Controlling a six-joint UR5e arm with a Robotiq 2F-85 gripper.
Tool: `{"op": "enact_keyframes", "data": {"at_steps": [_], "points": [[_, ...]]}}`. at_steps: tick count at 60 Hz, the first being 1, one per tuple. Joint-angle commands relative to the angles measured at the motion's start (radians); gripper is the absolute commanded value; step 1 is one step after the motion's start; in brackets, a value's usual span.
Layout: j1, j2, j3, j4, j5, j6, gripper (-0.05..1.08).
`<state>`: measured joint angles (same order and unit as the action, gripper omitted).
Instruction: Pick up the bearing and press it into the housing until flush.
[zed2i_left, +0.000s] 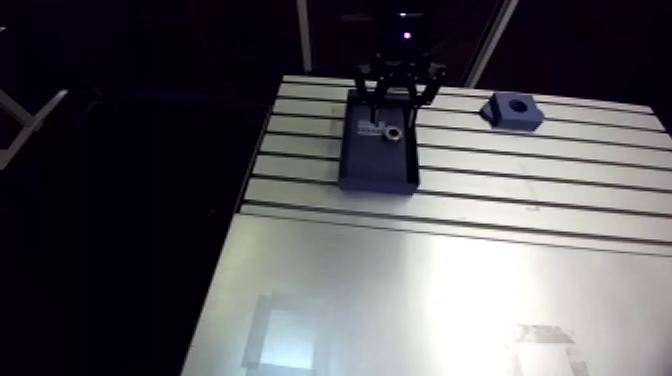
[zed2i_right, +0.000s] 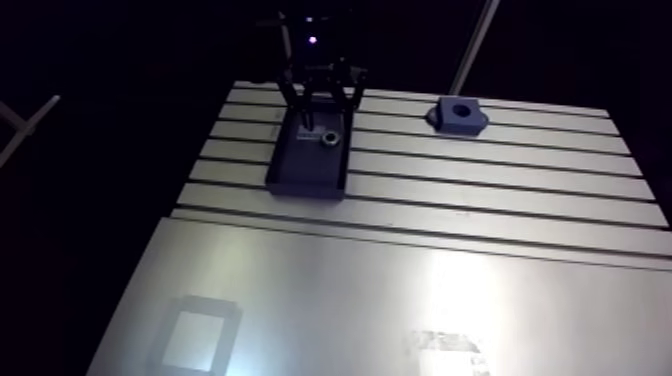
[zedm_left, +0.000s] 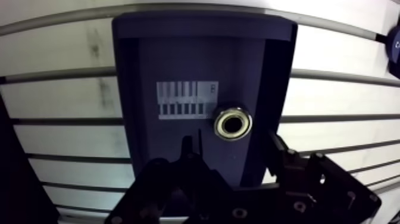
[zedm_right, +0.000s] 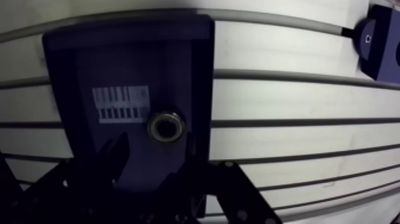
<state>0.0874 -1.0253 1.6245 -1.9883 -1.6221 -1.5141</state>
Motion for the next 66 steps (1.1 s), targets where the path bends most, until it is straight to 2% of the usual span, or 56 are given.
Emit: {"op": "enact_keyframes", "data": {"at_steps": [1, 66], "points": [[-0.001, -0.002, 0.007, -0.004, 0.001, -0.025, 0.4], [0.0, 0.025, 0.012, -0.05, -0.003, -0.057, 0.41]]}}
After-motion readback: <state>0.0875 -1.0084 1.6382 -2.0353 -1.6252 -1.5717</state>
